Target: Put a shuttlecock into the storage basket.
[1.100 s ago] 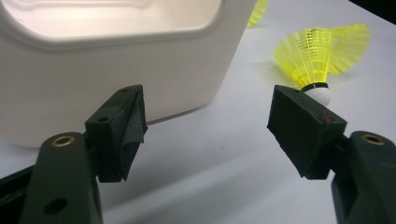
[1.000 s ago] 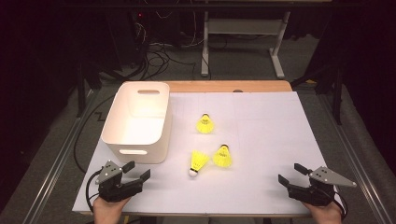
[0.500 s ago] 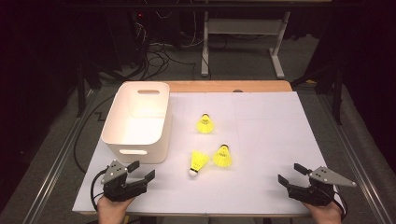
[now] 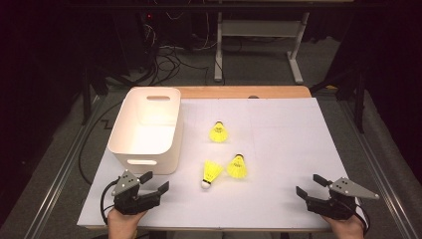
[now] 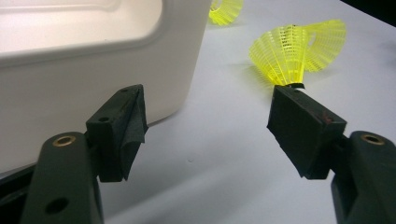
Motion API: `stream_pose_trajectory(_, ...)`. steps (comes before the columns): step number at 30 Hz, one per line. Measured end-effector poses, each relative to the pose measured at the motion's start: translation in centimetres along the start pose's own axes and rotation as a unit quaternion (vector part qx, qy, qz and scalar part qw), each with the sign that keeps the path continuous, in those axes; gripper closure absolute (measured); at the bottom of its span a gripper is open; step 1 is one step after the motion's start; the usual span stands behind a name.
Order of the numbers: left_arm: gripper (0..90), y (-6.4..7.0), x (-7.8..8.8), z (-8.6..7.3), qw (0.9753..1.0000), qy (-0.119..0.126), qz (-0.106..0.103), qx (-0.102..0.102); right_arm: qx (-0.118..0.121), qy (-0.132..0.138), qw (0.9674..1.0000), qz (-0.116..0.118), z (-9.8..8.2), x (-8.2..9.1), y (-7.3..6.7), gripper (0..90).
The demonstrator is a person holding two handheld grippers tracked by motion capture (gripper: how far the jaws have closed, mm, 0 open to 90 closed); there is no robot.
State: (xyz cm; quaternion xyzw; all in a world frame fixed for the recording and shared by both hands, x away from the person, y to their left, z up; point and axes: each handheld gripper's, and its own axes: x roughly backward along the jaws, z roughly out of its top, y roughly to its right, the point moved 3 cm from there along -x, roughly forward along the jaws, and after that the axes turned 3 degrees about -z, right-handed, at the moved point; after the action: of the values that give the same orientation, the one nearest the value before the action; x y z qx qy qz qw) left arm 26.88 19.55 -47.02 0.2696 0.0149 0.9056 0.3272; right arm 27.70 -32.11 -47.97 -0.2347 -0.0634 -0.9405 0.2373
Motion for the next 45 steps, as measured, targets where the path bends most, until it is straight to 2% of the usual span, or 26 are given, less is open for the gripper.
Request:
stream_pose_trajectory(20,29.2,1.1,-1.2,0.3,0.9998,-0.01,-0.014,-0.015,0.001,-0.001,1.0,0.003,0.0,0.0,0.0,23.5)
stream_pose_trajectory(32,29.1,1.9,-2.1,0.4,0.9991,-0.022,-0.021,-0.03,0.002,0.0,1.0,0.004,0.0,0.0,0.0,23.5)
stream_pose_trajectory(45,28.9,2.5,-2.9,0.6,0.9986,-0.025,-0.03,-0.036,0.002,0.0,1.0,0.003,0.0,0.0,0.0,23.5)
